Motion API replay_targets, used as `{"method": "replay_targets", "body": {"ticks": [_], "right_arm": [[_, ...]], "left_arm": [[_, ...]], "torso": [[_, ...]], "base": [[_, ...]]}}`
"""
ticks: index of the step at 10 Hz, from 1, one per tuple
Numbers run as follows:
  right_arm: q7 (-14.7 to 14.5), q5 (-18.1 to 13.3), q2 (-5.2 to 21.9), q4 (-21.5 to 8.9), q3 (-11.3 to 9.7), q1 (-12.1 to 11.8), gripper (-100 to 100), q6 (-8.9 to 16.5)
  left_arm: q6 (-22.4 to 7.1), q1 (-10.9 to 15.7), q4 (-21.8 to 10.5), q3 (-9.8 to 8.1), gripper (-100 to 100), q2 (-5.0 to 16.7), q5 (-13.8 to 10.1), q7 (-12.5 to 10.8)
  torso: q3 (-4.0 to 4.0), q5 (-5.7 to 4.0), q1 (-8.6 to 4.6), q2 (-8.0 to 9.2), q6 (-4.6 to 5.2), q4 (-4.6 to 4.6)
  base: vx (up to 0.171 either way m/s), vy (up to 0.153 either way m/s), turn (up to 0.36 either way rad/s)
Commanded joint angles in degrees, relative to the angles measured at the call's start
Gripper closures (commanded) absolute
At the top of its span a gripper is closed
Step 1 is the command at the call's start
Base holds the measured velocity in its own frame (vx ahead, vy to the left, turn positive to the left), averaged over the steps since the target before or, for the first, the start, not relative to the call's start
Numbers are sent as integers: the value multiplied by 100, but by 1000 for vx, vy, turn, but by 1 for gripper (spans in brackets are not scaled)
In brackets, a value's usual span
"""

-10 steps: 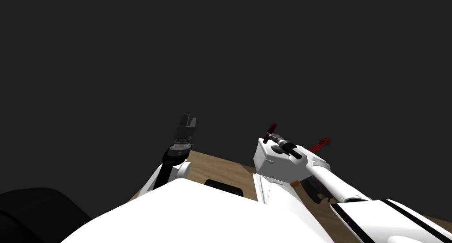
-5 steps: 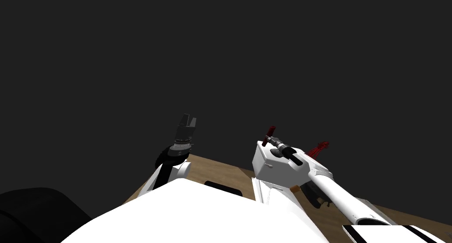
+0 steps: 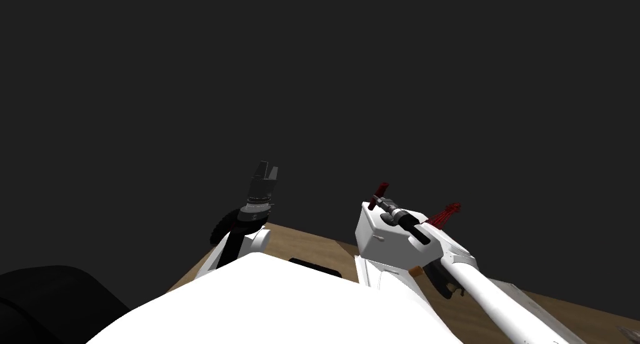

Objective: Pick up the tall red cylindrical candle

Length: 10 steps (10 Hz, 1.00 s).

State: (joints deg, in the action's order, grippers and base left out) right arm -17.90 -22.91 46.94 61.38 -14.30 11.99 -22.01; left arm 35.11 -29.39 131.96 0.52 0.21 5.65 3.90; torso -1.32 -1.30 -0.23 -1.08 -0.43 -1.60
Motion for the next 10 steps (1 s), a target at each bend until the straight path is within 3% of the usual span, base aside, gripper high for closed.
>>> {"method": "replay_targets", "body": {"ticks": [1, 2, 3, 7, 8, 10], "right_arm": [[6, -1, -13, 272, 8, -286, 100, -9], [6, -1, -13, 272, 8, -412, 100, -9], [2, -161, -92, 528, 320, -555, 100, 118], [2, -161, -92, 1160, 320, -1237, 100, 118], [-1, -321, -172, 1432, 632, -1409, 100, 246], [-1, -321, -172, 1767, 632, -1756, 100, 246]], "left_arm": [[0, 0, 0, 0, 0, 0, 0, 0], [0, 0, 0, 0, 0, 0, 0, 0], [0, 1, 0, 1, 0, 0, 0, 0], [0, 1, 0, 0, 0, 0, 0, 0], [0, 1, 0, 0, 0, 0, 0, 0], [0, 0, 0, 0, 0, 0, 0, 0]], "torso": [[0, 0, 0, 0, 0, 0], [-5, -16, 4, 8, -2, -18], [-15, -37, 4, 15, -1, -44], [-48, -66, -11, -19, -6, -78], [-51, -82, -8, -7, -9, -94], [-78, -89, -26, -51, -7, -106]], "base": [[36, -13, 12], [5, -1, 13], [100, -25, -64], [59, -15, -15], [107, -47, -70], [98, -34, -23]]}}
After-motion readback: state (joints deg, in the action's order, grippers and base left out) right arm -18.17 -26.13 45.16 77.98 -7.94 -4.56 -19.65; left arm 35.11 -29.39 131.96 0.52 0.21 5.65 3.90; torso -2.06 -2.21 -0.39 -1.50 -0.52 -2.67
